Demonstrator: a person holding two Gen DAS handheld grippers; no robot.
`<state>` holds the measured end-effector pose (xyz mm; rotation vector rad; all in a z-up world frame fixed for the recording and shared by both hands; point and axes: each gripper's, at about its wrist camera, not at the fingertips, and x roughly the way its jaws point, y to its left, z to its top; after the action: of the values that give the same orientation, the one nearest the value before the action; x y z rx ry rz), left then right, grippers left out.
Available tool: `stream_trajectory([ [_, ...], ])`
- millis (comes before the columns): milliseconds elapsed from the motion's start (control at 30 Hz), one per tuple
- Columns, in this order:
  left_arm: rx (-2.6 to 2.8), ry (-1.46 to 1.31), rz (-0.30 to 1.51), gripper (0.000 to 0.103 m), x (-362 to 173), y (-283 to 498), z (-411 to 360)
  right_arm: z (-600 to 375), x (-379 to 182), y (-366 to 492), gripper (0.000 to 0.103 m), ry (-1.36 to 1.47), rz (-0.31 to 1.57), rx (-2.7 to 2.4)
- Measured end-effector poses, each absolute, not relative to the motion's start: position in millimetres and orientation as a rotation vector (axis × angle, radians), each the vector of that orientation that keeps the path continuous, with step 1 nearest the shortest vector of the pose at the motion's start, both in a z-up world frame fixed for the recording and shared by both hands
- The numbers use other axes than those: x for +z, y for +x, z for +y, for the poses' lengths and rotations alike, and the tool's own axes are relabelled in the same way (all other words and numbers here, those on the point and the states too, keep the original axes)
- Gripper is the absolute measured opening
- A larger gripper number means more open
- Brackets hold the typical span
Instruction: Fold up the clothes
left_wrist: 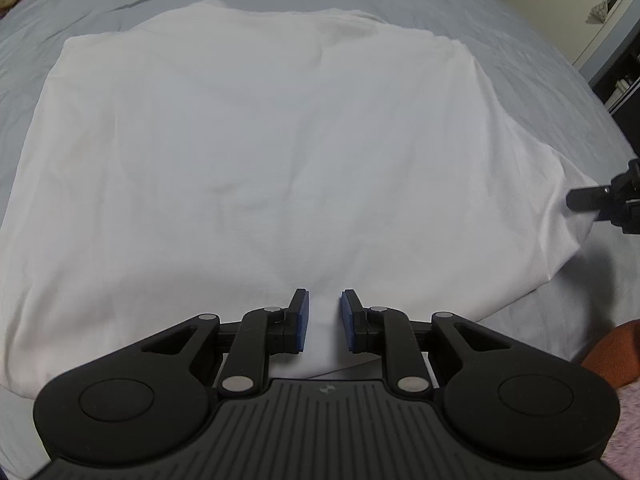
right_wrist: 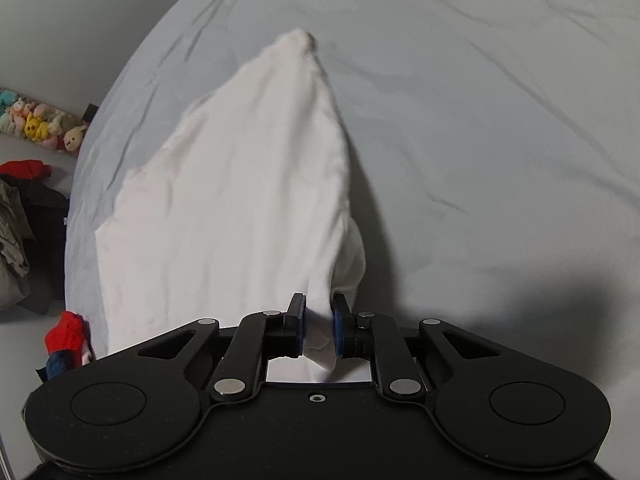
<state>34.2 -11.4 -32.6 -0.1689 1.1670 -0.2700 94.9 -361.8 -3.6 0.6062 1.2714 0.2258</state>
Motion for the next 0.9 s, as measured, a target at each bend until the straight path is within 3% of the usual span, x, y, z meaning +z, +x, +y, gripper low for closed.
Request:
stream_trajectory([
  [200,-0.201,-0.136,1.16,0.018,-1,38,46,-317,30,115,0.013,0.528,1.247,0.266],
  [400,-0.159,-0.064,1.256,0.018,-3,36,98,-243,63,141,0.012,0.46,1.216,0.368],
  [567,-0.101,-0.183,1.248,0.018,3,33,153,-155,86,152,0.012,0.388,1.193,0.522],
  [900,-0.001,-0.406,1.201,0.018,24,43,221,-15,60,124,0.009,0.297,1.324,0.807],
])
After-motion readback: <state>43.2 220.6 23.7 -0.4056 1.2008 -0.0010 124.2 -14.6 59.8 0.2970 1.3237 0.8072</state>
